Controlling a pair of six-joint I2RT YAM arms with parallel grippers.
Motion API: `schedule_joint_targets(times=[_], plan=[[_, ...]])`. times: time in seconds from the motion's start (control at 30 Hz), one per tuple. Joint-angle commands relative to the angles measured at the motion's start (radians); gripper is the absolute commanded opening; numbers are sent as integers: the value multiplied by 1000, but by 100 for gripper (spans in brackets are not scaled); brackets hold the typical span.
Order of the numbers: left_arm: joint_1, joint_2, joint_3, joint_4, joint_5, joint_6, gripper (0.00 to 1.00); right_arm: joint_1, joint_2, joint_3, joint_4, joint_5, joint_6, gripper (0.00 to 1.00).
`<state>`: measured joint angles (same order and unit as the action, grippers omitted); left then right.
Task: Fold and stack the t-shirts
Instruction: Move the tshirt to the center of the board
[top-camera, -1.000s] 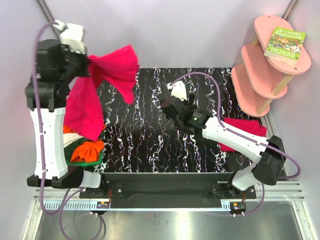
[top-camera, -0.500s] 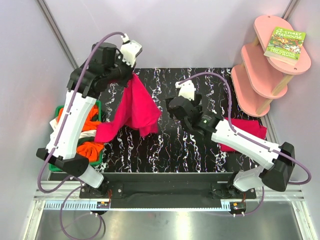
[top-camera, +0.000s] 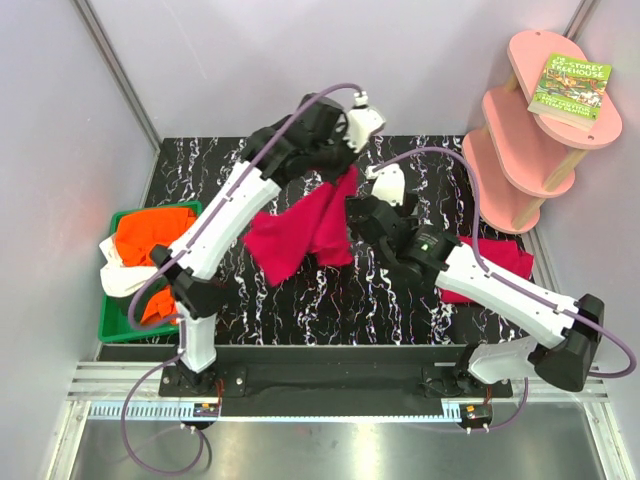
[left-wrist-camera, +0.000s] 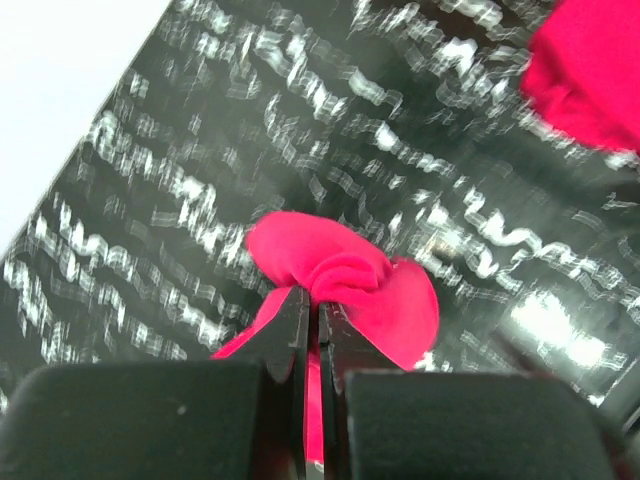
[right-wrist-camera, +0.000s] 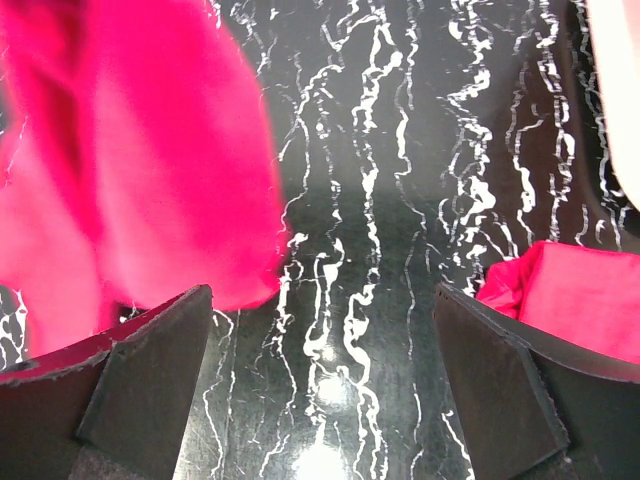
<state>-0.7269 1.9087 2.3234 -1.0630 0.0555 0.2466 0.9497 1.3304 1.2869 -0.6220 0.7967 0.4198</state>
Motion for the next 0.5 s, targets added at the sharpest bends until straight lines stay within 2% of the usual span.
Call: schedule_joint_targets(times=[0.0,0.17,0.2,0.23,0.27,0.3,0.4,0.47], plan=[[-51,24,114,83,-37,-10,0,3,-54,-1,-33,61,37,100],[-37,27,-21,115,-118,-23,0,1,-60,2,-68,64,50,100],[-28,14,-100,132,-118,-29,5,3,-62,2,-70,64,51,100],[-7,-2,-139,164,-117,-36,12,3,-62,0,-76,65,50,100],[6,-25,-171,173,-109,-50,30,3,-62,0,-77,67,53,100],[18,-33,-214,178,-105,-58,39,1,-62,-1,-79,65,53,100],[75,-72,-300,192,-98,-86,78,3,-57,-6,-85,64,54,100],[110,-108,-361,228,-92,-89,80,3,-53,-11,-88,61,54,100]])
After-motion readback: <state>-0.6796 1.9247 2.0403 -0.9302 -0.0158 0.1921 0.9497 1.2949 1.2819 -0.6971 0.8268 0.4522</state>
